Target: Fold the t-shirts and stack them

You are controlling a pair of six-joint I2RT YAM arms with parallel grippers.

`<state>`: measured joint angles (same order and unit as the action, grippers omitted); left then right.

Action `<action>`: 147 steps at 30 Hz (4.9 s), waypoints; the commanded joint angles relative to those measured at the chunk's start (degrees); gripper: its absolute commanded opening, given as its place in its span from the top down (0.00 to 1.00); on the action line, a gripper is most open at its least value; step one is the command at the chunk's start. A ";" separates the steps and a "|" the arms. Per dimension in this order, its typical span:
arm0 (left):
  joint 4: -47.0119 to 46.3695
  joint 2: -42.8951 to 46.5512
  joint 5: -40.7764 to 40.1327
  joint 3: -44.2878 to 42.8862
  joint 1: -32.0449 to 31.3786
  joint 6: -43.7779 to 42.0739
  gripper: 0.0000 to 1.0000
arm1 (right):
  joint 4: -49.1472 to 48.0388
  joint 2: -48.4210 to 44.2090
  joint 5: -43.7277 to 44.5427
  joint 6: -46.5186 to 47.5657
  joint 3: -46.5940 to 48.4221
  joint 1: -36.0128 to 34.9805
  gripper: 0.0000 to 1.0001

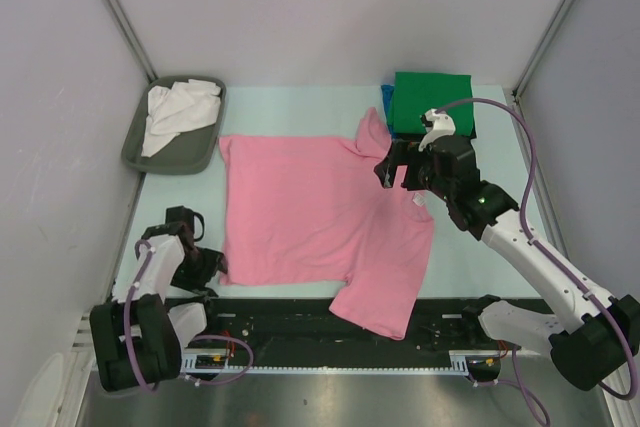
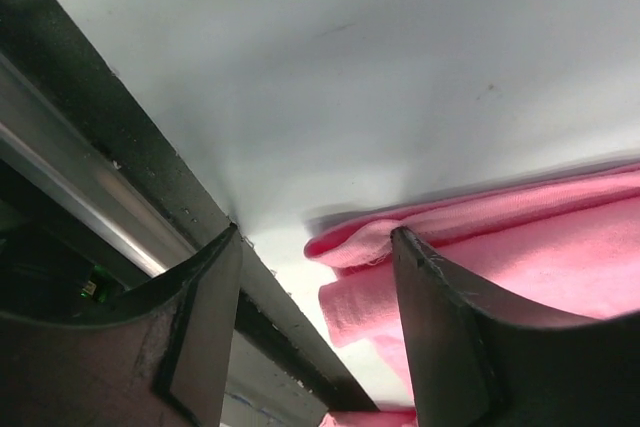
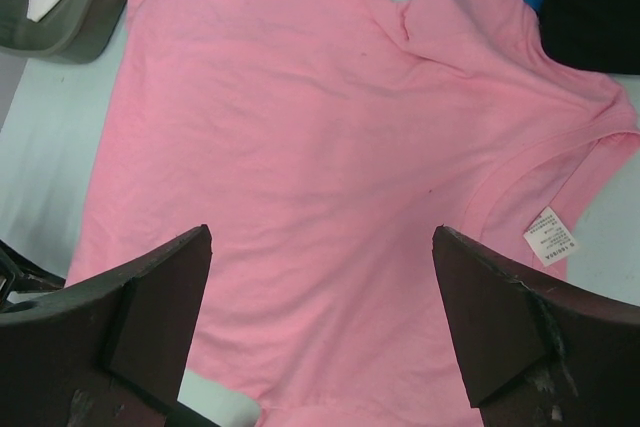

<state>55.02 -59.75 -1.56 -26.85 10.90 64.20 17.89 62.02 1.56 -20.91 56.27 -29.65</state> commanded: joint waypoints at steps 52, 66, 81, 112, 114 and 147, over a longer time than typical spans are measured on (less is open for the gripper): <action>-3.26 -0.98 6.83 -7.16 39.73 -22.10 0.99 | -3.30 -0.32 -2.35 -0.54 -0.64 1.61 0.05; -2.99 10.97 23.97 -15.15 36.58 -25.45 0.00 | -4.09 9.76 1.52 -3.79 1.47 9.16 0.00; -27.42 -2.81 25.56 -25.79 5.11 -14.81 0.00 | -4.01 44.22 -14.39 -1.60 31.25 12.43 0.01; -37.71 -23.84 28.28 -30.97 -3.33 -17.97 0.00 | 9.53 90.03 3.00 -1.59 81.53 15.41 0.00; -36.75 -24.01 28.28 -31.68 -3.51 -17.97 0.00 | 11.54 91.52 3.97 -2.30 83.03 16.02 0.00; -36.04 -22.52 28.72 -29.05 -3.78 -19.56 0.00 | 9.71 75.89 7.23 -1.85 71.08 18.14 0.00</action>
<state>20.21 -83.90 25.76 -57.08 7.62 45.98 28.12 146.06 10.09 -23.68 129.91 -11.44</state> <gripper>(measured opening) 0.996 0.993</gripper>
